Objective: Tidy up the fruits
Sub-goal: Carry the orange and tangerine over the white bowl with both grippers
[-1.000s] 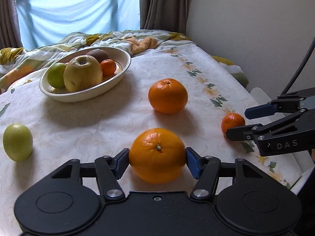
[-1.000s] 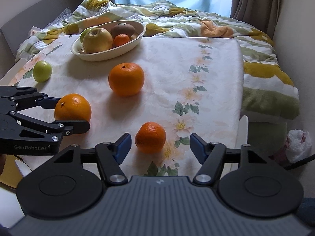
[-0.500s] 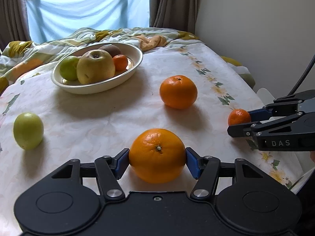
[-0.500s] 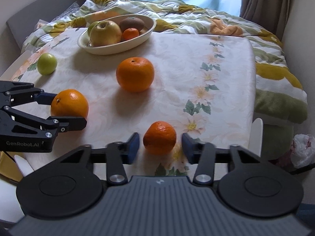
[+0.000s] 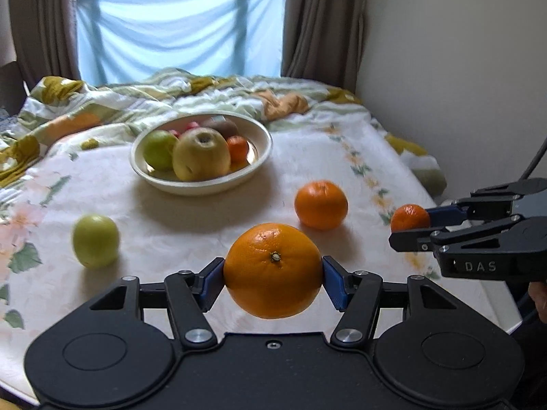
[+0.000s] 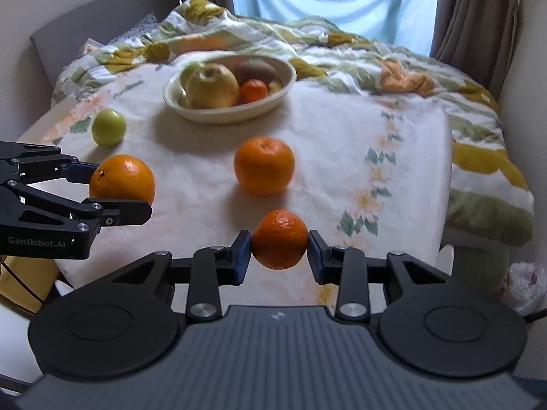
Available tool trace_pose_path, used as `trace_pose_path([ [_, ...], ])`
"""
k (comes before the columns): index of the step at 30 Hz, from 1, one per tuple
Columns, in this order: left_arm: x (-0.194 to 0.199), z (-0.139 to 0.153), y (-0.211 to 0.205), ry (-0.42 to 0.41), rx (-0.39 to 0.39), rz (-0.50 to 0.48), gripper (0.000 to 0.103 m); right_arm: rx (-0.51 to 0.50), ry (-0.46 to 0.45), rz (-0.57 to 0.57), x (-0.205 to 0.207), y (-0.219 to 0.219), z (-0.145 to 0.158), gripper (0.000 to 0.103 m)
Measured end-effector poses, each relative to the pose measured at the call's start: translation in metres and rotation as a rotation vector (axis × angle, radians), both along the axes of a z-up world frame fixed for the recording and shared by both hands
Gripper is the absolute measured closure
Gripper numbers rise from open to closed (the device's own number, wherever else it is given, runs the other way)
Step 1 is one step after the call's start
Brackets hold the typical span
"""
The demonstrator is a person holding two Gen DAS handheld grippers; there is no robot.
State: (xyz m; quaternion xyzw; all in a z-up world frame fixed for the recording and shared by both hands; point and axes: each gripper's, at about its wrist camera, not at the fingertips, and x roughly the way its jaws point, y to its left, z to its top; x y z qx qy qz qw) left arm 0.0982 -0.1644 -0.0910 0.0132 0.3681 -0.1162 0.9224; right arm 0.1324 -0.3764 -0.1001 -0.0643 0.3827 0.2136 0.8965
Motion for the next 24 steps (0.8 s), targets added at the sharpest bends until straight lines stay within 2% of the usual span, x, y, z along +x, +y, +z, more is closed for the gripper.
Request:
trace_pose_path([
  [12,0.000,0.065,0.025,-0.108,-0.016,0.071,0.038,0.021,-0.049,0.053,0.006,0.018,0.048,0.052],
  [19,0.031,0.089,0.047,-0.150,-0.029,0.082,0.038,0.031,-0.091,0.045,0.029,0.033,0.075,0.052],
  [24,0.068,0.094,0.067,-0.144,-0.053,0.076,0.038,0.022,-0.117,0.034,0.053,0.047,0.089,0.052],
])
